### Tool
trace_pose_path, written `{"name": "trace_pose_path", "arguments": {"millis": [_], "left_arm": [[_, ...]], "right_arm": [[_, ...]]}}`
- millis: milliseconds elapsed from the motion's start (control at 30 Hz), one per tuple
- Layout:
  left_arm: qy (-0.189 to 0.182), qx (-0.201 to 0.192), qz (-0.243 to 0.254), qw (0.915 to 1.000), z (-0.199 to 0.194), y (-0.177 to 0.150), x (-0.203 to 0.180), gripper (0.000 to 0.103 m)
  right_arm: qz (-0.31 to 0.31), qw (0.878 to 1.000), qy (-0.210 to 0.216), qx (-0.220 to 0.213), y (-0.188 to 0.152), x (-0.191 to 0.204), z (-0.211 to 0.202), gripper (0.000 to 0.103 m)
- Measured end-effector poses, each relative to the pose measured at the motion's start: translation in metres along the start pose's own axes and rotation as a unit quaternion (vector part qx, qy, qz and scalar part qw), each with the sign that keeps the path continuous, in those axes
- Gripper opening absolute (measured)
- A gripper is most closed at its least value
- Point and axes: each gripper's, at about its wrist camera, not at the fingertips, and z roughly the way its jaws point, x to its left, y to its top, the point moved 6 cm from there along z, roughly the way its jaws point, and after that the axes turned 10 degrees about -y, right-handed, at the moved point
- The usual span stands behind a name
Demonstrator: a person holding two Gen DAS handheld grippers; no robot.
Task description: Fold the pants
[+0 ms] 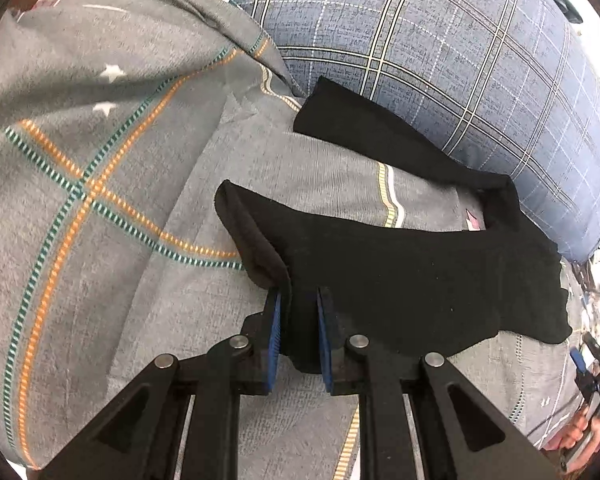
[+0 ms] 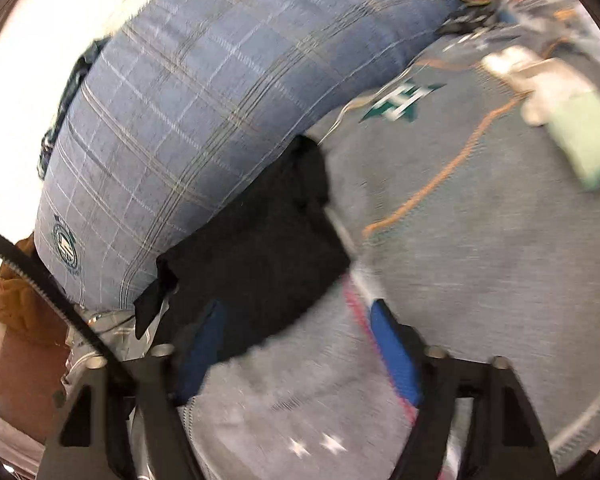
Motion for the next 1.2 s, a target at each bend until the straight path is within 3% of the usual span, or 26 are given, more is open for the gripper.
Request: {"name": "trace_pose_path", "arguments": {"millis": [33, 100, 200, 233, 267, 367, 700, 833, 933, 1000, 1033, 1100, 1167, 1200], "left_arm": [[0.001, -0.001, 0.002, 1.0000, 0.000, 0.001, 0.000, 0.016], [0.005, -0.002, 0.006, 1.0000, 0.003, 0.003, 0.000, 0.016], [0.010, 0.002, 0.010, 0.9999, 0.007, 0.004, 0.003, 0.016], [0.010, 0.003, 0.008, 0.9999, 0.007, 0.004, 0.004, 0.016], [0.007, 0.002, 0.005, 1.0000, 0.006, 0.005, 0.004, 0.016], [-0.004, -0.002, -0.008, 1.0000, -0.002, 0.004, 0.003, 0.016], [-0.019, -0.009, -0.002, 0.9998, -0.036, -0.020, -0.016, 0.016], [-0.022, 0.012, -0.002, 0.9997, -0.031, -0.047, -0.011, 0.017], [0.003, 0.036, 0.006, 0.9993, -0.016, -0.063, -0.003, 0.023], [0.016, 0.040, 0.018, 0.9989, -0.013, -0.069, 0.001, 0.033], [0.011, 0.038, 0.021, 0.9990, -0.018, -0.070, 0.003, 0.033], [0.007, 0.031, 0.023, 0.9992, -0.031, -0.068, 0.007, 0.033], [0.009, 0.012, 0.029, 0.9995, -0.054, -0.061, 0.011, 0.033], [0.006, 0.001, 0.035, 0.9994, -0.064, -0.057, 0.011, 0.033]], "right_arm": [[0.001, 1.000, -0.012, 0.012, 0.000, 0.006, 0.014, 0.054], [0.014, 0.999, -0.046, 0.023, 0.000, 0.008, 0.034, 0.054], [0.027, 0.998, -0.054, -0.001, 0.008, 0.015, 0.042, 0.049], [0.034, 0.998, -0.047, 0.001, 0.010, 0.016, 0.045, 0.017], [0.042, 0.998, -0.043, 0.006, 0.011, 0.016, 0.047, 0.007], [0.054, 0.998, -0.032, -0.001, 0.013, 0.013, 0.034, 0.006], [0.030, 0.999, -0.022, -0.026, 0.005, 0.004, -0.035, 0.006], [0.035, 0.999, -0.031, -0.023, -0.009, -0.022, -0.051, 0.006], [0.064, 0.997, -0.038, 0.002, -0.024, -0.056, -0.043, 0.006], [0.072, 0.995, -0.058, 0.025, -0.032, -0.073, -0.034, 0.014], [0.075, 0.993, -0.084, 0.027, -0.034, -0.083, -0.033, 0.025], [0.080, 0.994, -0.078, 0.019, -0.034, -0.091, -0.041, 0.036], [0.072, 0.991, -0.112, -0.003, -0.030, -0.100, -0.058, 0.055], [0.061, 0.990, -0.124, -0.014, -0.026, -0.100, -0.065, 0.055]]}}
